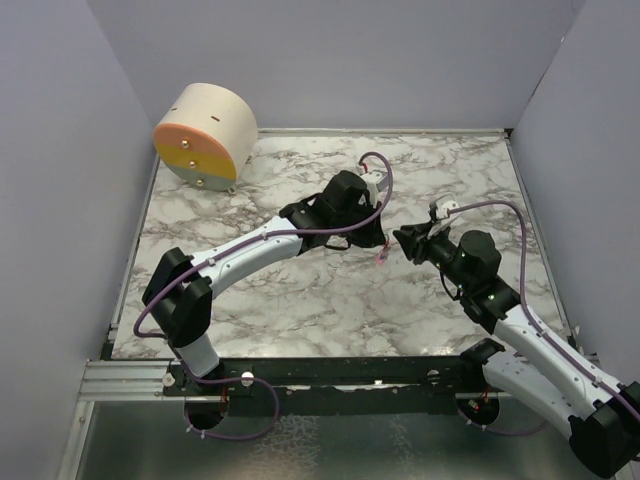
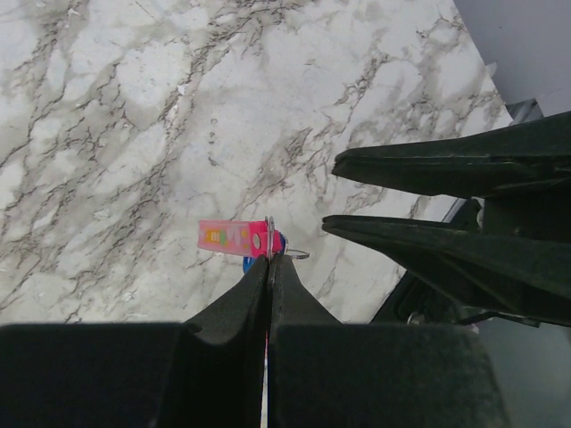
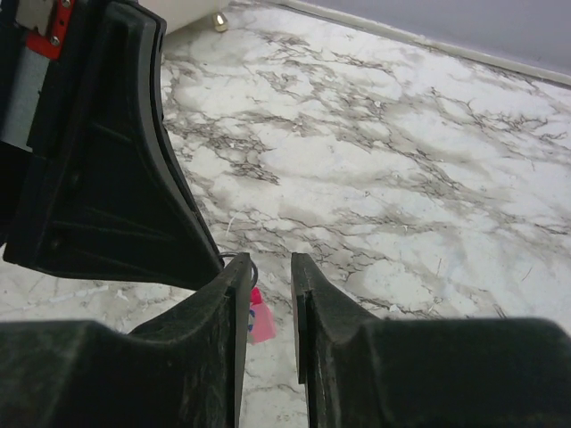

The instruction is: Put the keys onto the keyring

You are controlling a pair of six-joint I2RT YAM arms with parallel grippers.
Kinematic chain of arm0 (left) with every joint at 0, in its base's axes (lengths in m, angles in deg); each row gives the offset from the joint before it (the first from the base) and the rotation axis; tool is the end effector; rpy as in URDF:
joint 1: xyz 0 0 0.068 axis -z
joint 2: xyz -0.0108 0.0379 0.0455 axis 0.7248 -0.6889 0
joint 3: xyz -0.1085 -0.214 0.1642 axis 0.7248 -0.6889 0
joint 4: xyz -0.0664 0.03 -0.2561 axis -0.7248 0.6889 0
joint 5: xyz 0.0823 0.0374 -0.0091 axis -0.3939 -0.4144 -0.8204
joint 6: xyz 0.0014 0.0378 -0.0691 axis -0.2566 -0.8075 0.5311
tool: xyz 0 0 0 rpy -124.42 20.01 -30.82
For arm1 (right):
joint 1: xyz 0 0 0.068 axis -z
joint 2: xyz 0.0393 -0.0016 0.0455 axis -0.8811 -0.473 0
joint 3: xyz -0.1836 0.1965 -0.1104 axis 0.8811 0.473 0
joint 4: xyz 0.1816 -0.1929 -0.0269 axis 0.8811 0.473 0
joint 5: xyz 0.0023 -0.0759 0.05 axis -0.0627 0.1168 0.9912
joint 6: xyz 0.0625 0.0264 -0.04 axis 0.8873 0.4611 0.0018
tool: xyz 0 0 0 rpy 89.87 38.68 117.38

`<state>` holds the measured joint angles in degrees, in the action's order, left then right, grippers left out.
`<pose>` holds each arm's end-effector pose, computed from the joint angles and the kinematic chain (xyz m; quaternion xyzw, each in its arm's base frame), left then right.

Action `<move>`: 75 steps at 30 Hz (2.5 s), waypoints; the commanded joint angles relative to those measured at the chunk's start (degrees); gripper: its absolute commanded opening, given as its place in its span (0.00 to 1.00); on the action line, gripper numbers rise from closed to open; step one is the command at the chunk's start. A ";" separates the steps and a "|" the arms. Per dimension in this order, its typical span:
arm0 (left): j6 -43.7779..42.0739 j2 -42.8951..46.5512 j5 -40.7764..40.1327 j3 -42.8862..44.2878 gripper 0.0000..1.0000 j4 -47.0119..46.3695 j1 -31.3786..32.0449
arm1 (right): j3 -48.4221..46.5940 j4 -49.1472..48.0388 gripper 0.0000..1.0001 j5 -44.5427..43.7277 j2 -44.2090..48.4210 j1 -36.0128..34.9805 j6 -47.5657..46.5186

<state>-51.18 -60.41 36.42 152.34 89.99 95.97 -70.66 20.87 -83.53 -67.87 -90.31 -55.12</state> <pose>0.2617 -0.3328 0.3033 0.2117 0.8474 -0.3879 0.2942 0.1862 0.1088 0.2727 -0.1954 0.7431 0.2147 0.6030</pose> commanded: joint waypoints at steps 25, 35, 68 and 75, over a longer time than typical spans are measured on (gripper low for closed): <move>-21.73 3.92 15.21 -0.05 0.00 7.28 -4.70 | -1.27 2.38 0.27 13.70 -3.08 0.07 6.19; -22.07 4.60 17.76 -0.62 0.00 7.18 -4.69 | -1.45 0.18 0.28 14.32 -5.38 0.11 6.45; -21.83 3.82 18.90 0.37 0.00 7.20 -3.72 | -2.94 -2.06 0.27 17.48 -7.85 0.09 8.00; -21.22 2.63 18.51 1.60 0.00 7.19 -3.65 | -2.62 -1.95 0.28 17.57 -7.55 0.08 7.94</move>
<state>-72.58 -57.31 53.44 151.54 98.45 91.60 -71.49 21.00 -67.58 -75.41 -90.26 -47.52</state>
